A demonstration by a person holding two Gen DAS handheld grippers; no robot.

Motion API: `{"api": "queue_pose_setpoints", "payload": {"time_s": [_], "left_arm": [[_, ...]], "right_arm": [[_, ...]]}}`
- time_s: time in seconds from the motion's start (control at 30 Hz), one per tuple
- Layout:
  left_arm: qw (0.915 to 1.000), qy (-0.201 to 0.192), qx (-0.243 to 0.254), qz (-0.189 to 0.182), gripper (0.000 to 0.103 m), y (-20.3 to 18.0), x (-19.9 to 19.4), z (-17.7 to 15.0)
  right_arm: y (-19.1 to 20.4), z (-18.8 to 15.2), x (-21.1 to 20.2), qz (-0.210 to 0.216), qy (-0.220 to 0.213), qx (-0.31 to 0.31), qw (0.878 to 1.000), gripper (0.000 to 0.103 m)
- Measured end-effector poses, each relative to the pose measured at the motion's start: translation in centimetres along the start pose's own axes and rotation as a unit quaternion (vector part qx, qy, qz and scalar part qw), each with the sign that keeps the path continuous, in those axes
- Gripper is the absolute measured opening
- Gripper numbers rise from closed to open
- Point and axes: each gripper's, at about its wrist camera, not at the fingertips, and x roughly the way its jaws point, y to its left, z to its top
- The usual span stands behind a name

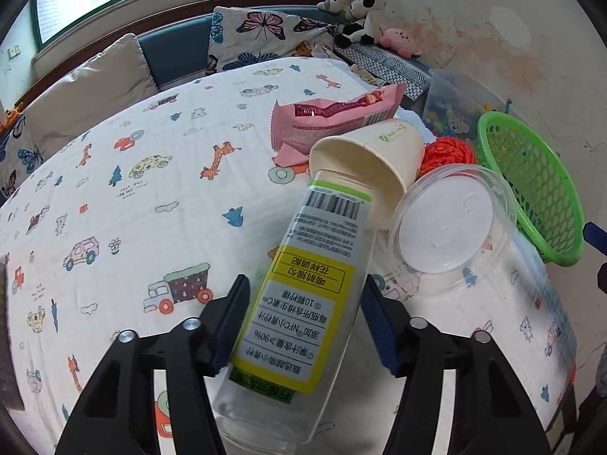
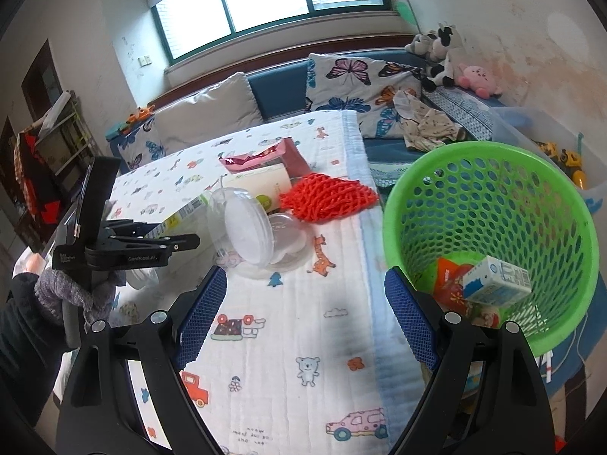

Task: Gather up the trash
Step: 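Grasp the clear yellow-label bottle with the left tool while the right tool approaches the clear lid, then grasp the clear round lid with the right tool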

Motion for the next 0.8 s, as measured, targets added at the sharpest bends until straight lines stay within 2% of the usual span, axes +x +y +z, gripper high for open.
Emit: {"api": "queue_pose_setpoints", "payload": {"time_s": [0.1,0.4,0.57,0.8], "left_arm": [[0.9999,-0.006,-0.011,-0.001,0.049,0.4,-0.5,-0.1],[0.9976,-0.032,-0.061,-0.003,0.047,2.8,-3.4,-0.9],[0.9957,-0.045,-0.081,0.002,0.046,4.4,-4.9,-1.4],[0.9924,-0.059,-0.109,-0.001,0.046,6.2,-6.4,-2.4]], "right_arm": [[0.5,0.0,0.3,-0.003,0.002,-0.008,1.000,0.085],[3.1,0.3,2.3,-0.023,0.007,-0.048,0.999,0.085],[5.4,0.6,4.3,-0.044,0.007,-0.078,0.996,0.085],[8.3,0.8,8.0,-0.077,0.014,-0.107,0.991,0.091]]}}
